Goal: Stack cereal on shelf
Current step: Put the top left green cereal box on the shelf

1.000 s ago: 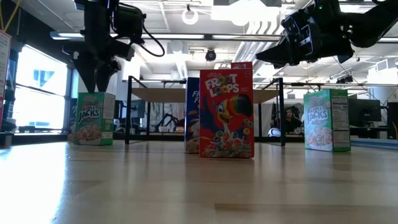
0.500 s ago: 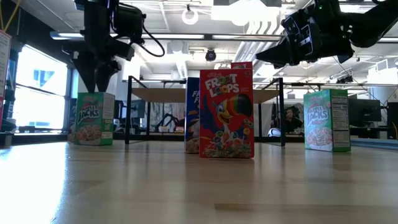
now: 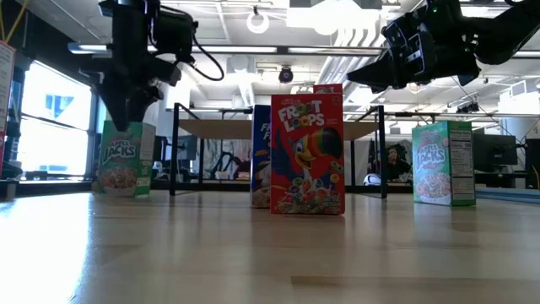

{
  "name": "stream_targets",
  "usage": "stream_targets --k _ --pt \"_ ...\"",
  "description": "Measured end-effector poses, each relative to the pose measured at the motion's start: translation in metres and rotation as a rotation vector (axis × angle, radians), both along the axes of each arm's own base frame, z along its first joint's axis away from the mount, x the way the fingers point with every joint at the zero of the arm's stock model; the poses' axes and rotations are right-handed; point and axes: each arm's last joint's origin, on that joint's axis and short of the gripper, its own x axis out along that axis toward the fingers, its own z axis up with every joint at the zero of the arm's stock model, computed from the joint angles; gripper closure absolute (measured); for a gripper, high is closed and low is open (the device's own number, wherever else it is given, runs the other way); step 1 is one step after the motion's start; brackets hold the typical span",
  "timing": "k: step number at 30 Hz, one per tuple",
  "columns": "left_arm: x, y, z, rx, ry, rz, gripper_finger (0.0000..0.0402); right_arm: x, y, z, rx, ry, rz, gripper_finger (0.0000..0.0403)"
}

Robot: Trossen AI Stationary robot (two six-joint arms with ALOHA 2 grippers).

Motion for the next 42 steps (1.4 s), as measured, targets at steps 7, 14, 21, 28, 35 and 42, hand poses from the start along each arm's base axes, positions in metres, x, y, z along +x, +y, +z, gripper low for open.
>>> stream_targets --k 7,14,21,28,35,42 --pt "0.005 -0.003 0.030 -0.063 -0.069 0.057 0.0232 0.000 0.000 0.000 0.000 0.000 0.000 0.0403" --pt "0.011 -0.010 0.089 -0.068 -0.208 0.115 0.0236 0.000 0.000 0.000 0.000 0.000 0.000 0.0403" --pt "0.021 -0.009 0.153 -0.023 -0.394 0.150 0.0236 0.000 0.000 0.000 -0.001 -0.001 0.000 0.0403" --pt "0.060 0.018 0.174 0.040 -0.375 0.061 0.0236 0.000 0.000 0.000 -0.002 -0.003 0.000 0.0403" --pt "0.090 0.051 0.167 0.063 -0.371 0.116 0.0236 0.000 0.000 0.000 -0.003 -0.004 0.004 0.0403" --pt "0.126 0.074 0.155 0.111 -0.389 0.083 0.0236 0.000 0.001 0.000 0.003 -0.007 0.040 0.0403"
